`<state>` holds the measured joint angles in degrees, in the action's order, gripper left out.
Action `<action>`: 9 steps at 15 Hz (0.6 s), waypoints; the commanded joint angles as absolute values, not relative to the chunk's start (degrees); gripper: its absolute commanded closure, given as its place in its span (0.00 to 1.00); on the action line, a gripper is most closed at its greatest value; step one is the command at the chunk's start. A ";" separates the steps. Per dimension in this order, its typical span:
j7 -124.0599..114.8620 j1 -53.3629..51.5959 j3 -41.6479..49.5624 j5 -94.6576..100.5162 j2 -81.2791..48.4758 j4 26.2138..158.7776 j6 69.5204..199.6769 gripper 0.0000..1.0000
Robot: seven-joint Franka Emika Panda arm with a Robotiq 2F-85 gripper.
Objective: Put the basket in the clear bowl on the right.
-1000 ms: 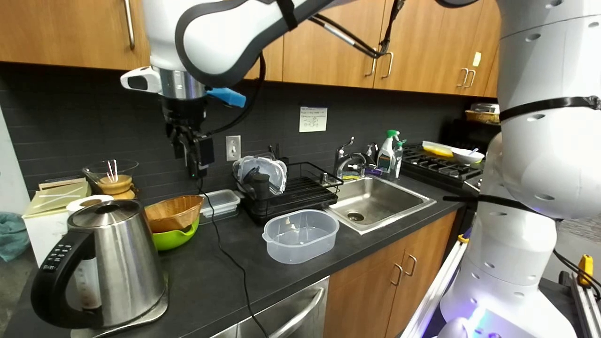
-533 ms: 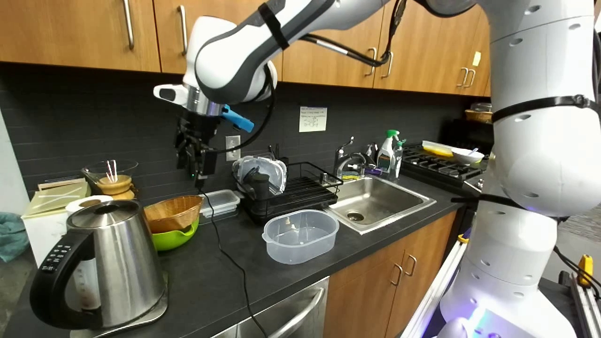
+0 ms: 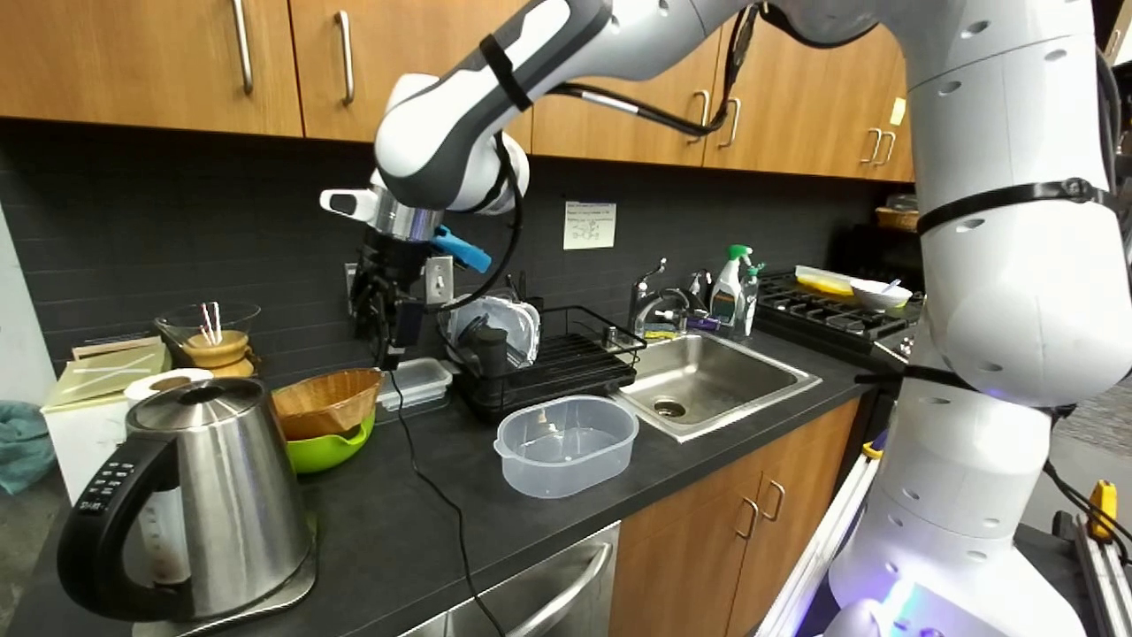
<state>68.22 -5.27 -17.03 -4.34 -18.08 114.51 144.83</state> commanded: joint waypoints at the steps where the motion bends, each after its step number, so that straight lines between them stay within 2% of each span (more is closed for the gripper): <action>1: 69.76 -4.42 -17.25 -6.09 -19.60 113.00 143.83 0.00; 9: 69.82 -3.25 -16.77 -5.47 -22.87 110.02 141.31 0.00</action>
